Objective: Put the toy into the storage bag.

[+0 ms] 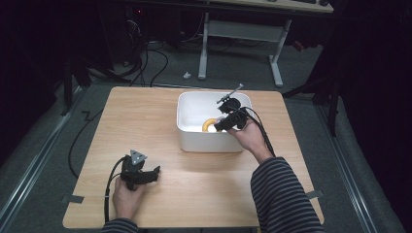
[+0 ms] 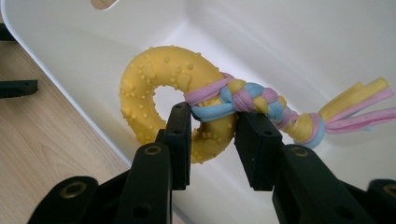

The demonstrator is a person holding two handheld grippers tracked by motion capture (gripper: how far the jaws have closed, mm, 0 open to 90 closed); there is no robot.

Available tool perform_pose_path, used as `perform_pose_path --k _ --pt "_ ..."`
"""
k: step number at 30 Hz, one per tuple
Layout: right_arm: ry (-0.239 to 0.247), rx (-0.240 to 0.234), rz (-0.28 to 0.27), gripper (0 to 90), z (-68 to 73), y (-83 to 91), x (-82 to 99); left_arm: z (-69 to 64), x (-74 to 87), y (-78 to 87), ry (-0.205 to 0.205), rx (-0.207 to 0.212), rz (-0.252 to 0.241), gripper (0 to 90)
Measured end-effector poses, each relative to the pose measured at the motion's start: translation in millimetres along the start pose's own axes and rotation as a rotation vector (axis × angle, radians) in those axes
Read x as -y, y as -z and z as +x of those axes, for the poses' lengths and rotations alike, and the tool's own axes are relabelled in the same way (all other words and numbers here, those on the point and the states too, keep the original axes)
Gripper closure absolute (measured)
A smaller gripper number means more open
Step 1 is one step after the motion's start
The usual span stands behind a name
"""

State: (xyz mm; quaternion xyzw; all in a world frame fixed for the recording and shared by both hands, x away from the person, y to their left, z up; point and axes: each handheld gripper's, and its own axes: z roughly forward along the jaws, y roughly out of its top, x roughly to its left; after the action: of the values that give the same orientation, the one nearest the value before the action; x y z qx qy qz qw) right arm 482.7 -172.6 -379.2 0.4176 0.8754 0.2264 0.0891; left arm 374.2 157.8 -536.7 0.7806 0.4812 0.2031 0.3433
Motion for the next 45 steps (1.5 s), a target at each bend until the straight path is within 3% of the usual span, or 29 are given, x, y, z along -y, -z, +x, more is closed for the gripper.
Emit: perform_pose_path --k 4,6,12,19,30,45 --pt "-0.014 -0.022 -0.024 58.4 -1.5 2.5 0.9 -0.2 0.0 -0.2 0.003 0.000 -0.003 18.6" --pt "-0.017 -0.016 -0.045 52.2 -2.3 6.1 1.2 -0.1 0.1 0.0 0.000 -0.001 0.000 18.6" --pt "-0.038 0.021 -0.111 45.8 -12.3 23.4 10.9 -0.3 0.1 -0.1 0.002 0.000 -0.002 18.3" --pt "-0.086 0.049 -0.214 44.1 -27.9 48.4 35.3 -0.4 0.1 -0.2 0.003 -0.001 -0.003 18.3" --pt "-0.117 0.092 -0.280 42.9 -43.5 78.7 71.0 -0.3 0.0 -0.2 0.002 -0.001 -0.002 18.3" --pt "-0.180 0.102 -0.354 42.9 -57.4 106.9 115.2 -0.3 -0.1 -0.3 0.003 -0.001 -0.003 18.3"
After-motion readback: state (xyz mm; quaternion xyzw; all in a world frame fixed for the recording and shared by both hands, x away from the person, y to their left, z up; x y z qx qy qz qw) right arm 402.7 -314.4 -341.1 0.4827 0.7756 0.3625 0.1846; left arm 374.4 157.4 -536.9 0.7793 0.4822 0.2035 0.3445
